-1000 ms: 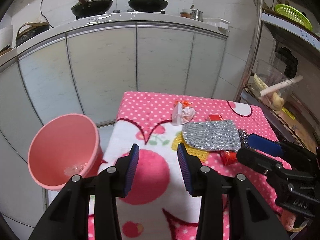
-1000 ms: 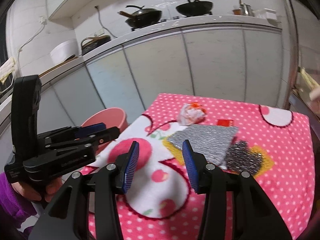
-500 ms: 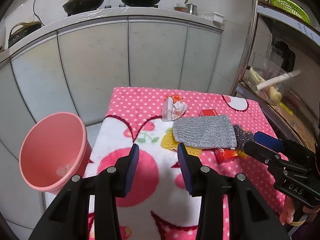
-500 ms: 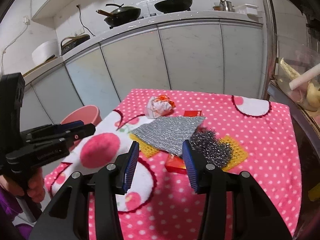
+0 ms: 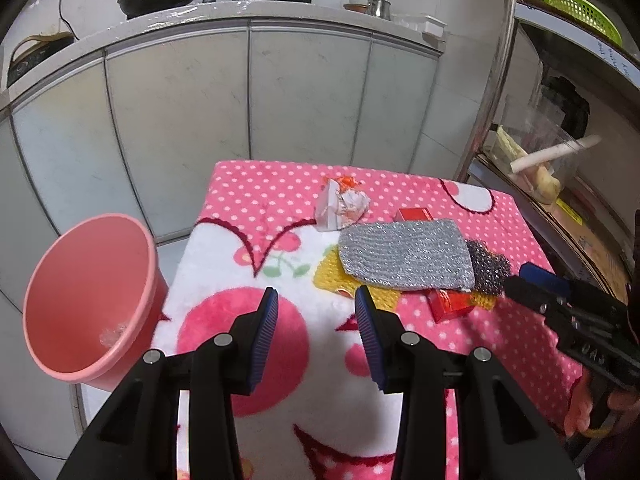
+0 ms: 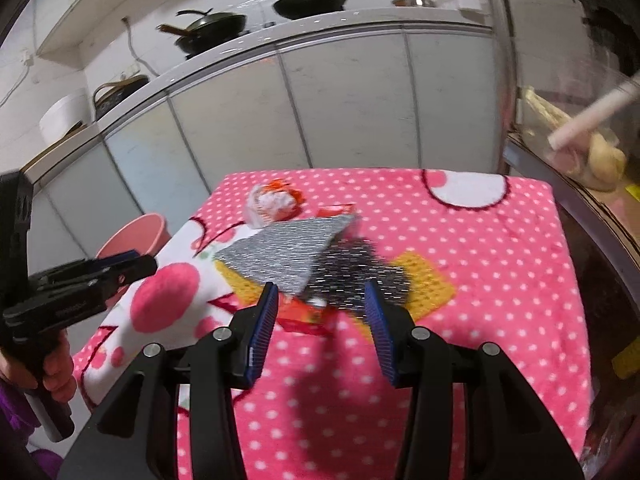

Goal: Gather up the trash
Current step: 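Return both open tools over the table toward the scrubbers and paper wrapper, then grasp the white paper wrapper with left tool while right tool grasps the steel scrubber, then carry both items over the pink bucket and open both tools to drop them, then return both open tools over the table toward the silver mesh pad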

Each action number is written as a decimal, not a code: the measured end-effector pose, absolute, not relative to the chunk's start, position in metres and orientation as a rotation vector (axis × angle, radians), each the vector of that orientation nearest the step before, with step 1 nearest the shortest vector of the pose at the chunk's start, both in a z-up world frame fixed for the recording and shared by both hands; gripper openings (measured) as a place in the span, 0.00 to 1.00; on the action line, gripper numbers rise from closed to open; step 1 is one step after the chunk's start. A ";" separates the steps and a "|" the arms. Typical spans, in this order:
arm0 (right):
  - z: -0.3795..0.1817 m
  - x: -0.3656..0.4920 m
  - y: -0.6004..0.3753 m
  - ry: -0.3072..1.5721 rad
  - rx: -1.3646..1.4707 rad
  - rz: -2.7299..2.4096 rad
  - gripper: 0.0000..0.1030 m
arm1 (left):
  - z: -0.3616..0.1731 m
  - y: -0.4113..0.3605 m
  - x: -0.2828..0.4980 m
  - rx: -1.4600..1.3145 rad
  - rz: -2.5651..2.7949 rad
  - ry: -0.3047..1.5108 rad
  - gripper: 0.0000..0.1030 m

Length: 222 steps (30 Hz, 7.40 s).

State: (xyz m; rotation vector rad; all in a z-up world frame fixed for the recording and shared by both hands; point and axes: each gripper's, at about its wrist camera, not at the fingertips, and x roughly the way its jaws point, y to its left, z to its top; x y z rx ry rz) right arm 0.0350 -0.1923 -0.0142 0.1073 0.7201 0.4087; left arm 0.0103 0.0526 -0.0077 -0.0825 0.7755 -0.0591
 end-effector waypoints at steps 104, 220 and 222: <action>0.044 0.001 -0.145 0.602 0.109 0.574 0.16 | 0.051 0.091 -0.026 -0.176 -0.020 0.541 0.05; 0.017 0.019 -0.122 0.655 0.111 0.625 0.23 | 0.005 0.106 -0.001 -0.215 0.076 0.734 0.26; 0.017 0.019 -0.129 0.653 0.119 0.612 0.23 | 0.005 0.099 0.002 -0.207 0.065 0.737 0.26</action>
